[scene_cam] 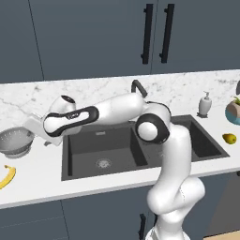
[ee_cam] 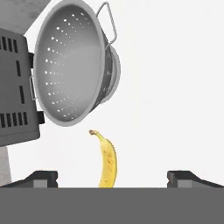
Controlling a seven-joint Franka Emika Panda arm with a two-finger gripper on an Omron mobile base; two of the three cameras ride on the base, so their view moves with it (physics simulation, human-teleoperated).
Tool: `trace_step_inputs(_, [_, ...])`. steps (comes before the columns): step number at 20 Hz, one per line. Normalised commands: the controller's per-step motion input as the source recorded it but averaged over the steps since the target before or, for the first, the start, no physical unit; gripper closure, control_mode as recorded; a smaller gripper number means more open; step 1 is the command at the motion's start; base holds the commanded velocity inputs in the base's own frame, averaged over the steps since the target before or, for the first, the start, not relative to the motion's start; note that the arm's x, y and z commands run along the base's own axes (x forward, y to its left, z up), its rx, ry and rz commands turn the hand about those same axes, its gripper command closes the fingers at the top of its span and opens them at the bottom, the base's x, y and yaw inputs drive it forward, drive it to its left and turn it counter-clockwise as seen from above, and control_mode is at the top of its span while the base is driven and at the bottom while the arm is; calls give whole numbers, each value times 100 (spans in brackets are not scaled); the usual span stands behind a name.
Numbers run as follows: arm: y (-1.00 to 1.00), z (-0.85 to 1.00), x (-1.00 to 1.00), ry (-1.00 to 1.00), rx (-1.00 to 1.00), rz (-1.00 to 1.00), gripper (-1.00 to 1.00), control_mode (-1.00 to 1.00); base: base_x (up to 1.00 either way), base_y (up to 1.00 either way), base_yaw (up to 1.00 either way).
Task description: Put the colander in the sink, put the banana, pear in the colander, and turn on the sink faucet and pour water over the colander.
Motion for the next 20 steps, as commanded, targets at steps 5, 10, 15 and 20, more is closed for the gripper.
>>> trace_step_inputs(5, [0, -15, 1, 4, -1, -5, -100, -100, 0, 0, 0])
trace_step_inputs(10, [0, -36, 0, 7, -6, -10, -100, -100, 0, 0, 0])
trace_step_inputs(15, [1, -11, 26, 1, -1, -8, -100, -100, 0, 0, 0])
trace_step_inputs(20, [11, -6, 42, 0, 0, -7, -100, -100, 0, 0, 0])
